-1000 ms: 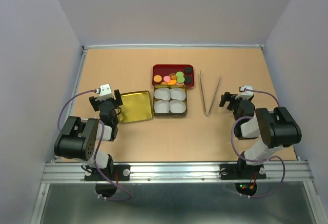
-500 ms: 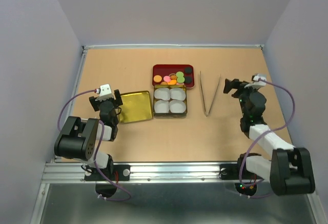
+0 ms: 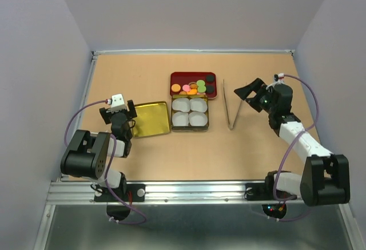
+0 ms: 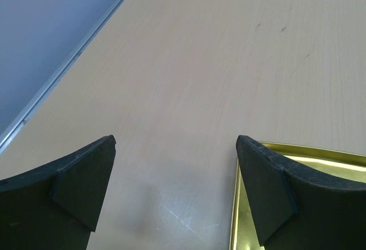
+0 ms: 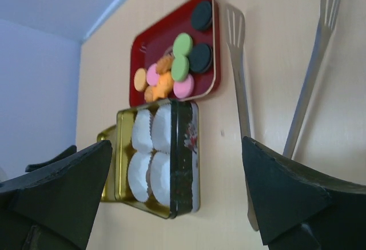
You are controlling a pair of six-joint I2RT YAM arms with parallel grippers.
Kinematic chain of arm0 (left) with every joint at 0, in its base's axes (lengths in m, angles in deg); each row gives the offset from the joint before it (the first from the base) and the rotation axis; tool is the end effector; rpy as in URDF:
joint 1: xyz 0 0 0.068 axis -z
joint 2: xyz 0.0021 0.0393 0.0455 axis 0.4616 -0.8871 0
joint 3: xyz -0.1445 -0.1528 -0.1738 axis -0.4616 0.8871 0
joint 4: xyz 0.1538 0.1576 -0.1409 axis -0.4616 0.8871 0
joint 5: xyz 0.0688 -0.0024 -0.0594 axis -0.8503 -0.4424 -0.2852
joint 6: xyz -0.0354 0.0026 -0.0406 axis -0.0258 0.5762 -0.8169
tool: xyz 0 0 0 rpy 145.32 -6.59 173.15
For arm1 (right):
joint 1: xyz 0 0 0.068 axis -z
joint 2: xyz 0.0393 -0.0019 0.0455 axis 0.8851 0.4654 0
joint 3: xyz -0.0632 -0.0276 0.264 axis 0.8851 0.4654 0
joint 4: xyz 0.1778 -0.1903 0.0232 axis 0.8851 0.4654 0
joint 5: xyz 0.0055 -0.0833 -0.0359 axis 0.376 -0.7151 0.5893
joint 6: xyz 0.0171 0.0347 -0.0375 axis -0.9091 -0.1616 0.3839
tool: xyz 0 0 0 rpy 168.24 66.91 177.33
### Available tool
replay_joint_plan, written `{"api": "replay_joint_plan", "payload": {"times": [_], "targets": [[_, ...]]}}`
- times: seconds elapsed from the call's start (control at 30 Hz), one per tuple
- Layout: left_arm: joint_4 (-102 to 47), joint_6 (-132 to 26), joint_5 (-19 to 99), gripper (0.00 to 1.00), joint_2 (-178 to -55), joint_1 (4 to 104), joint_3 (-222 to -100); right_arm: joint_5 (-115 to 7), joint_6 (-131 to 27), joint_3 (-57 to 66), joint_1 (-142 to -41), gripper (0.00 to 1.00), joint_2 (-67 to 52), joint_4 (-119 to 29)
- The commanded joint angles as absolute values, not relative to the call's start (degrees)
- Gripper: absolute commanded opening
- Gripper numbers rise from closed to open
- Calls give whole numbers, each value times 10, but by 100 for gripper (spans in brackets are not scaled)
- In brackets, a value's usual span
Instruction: Pack the cookies
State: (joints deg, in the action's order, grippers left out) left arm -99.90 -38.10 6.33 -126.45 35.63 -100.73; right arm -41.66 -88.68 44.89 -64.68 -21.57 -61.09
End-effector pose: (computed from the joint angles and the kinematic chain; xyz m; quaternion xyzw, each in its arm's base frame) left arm 0.2316 -0.0178 0.1602 -0.0880 0.6974 0.1220 0.7007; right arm 0.2605 0.0232 0.2492 0.1773 0.7740 0.3576 0.4915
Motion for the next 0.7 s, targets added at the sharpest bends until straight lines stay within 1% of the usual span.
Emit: {"api": "replay_joint_plan", "payload": {"times": [0.0,0.07,0.1,0.13,0.2,0.23,0.27,0.3,0.33,0.37,0.4,0.43,0.47,0.5,0.53,0.57,0.67], "targets": [[-1177,-373,68,99,-1251,350,-1016,-359,-870,321,-652,100,-183,-475],[-1187,-365,60,99,-1245,356,-1014,-370,-849,287,-653,100,-168,-434],[-1159,-371,67,99,-1232,356,-1017,-386,-841,270,-653,100,-162,-415],[-1101,-361,45,99,-1204,358,-1043,-403,-833,247,-652,100,-158,-383],[-934,-387,-13,99,-1161,371,-1114,-462,-807,224,-653,100,-152,-352],[-874,-393,-23,99,-1135,370,-1150,-481,-797,212,-653,100,-147,-332],[-825,-393,-16,99,-1122,370,-1196,-527,-777,175,-658,100,-122,-280],[-807,-395,2,99,-1106,371,-1211,-554,-768,158,-662,100,-109,-251],[-757,-442,28,99,-1076,370,-1225,-576,-755,139,-669,100,-91,-228],[-728,-483,16,99,-1064,370,-1249,-632,-743,127,-692,100,-79,-189],[-693,-534,-5,99,-1055,367,-1260,-652,-723,112,-704,100,-55,-178],[-654,-571,2,99,-1043,352,-1271,-667,-717,108,-718,100,-46,-169],[-582,-607,66,99,-1038,330,-1297,-686,-714,107,-741,100,-29,-155],[-551,-616,67,99,-1038,329,-1311,-697,-717,111,-752,100,-24,-150],[-499,-619,115,99,-1038,326,-1333,-708,-724,115,-761,100,-19,-146],[-477,-628,140,99,-1035,326,-1342,-709,-728,128,-764,100,-11,-146],[-429,-657,162,99,-1004,326,-1341,-711,-737,140,-765,100,5,-146]]}}
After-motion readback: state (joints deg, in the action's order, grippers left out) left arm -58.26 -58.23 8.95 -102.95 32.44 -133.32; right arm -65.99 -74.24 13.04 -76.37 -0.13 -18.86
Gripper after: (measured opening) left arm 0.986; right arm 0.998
